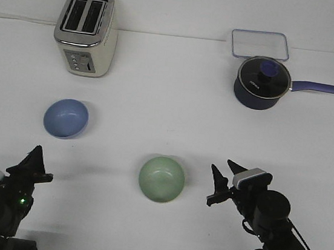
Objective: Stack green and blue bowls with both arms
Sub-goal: 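Reach the left gripper to the rim of the light blue bowl and grasp it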
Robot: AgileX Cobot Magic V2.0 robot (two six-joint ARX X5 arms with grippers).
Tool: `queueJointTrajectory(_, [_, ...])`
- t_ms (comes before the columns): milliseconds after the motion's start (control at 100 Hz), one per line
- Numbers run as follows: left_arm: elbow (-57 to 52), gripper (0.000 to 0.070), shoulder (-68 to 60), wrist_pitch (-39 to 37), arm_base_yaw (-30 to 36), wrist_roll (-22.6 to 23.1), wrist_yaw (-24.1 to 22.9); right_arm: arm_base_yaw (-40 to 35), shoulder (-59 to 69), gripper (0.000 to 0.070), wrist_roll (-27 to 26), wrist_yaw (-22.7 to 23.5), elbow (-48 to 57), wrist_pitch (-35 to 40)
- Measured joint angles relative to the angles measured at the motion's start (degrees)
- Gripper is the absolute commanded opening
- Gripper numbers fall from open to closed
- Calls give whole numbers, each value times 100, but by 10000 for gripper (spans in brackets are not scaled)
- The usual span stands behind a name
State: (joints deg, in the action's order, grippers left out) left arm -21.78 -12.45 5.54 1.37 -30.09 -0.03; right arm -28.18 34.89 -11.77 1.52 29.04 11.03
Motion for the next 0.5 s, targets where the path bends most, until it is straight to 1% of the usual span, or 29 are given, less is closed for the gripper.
queueJointTrajectory(110, [-739, 13, -861, 479, -96, 90, -2, 0, -68, 329, 26, -7, -7, 13])
queueJointTrajectory(200, [-1412, 15, -1816, 1051, -195, 229, -2, 0, -63, 330, 129, -7, -7, 15])
queueJointTrajectory(230, [-1578, 25, -2059, 1189, -216, 273, 0, 0, -63, 330, 153, -7, -7, 15])
queueJointTrajectory(250, [-1733, 44, -2310, 1311, -238, 332, 0, 2, -63, 330, 160, -4, -7, 15])
queueJointTrajectory(270, [-1825, 87, -2463, 1368, -247, 372, 0, 2, -63, 329, 173, -4, -7, 13])
queueJointTrajectory(290, [-1980, 148, -2712, 1460, -262, 424, 0, 0, -63, 330, 184, -7, -7, 13])
queueJointTrajectory(310, [-2092, 221, -2900, 1504, -280, 466, 0, 2, -63, 329, 195, -4, -7, 15])
queueJointTrajectory(380, [-2402, 519, -3512, 1545, -323, 546, 0, 2, -63, 330, 214, -4, -7, 35])
queueJointTrajectory(410, [-2522, 615, -3775, 1541, -348, 575, 2, 0, -63, 330, 223, -4, -7, 48])
queueJointTrajectory(440, [-2614, 672, -3978, 1552, -356, 601, 0, 2, -63, 330, 236, -4, -7, 61])
queueJointTrajectory(450, [-2643, 679, -4037, 1554, -358, 610, 0, 2, -63, 330, 236, -4, -7, 66])
queueJointTrajectory(500, [-2787, 666, -4319, 1561, -361, 658, 2, 2, -63, 329, 245, -4, -7, 83])
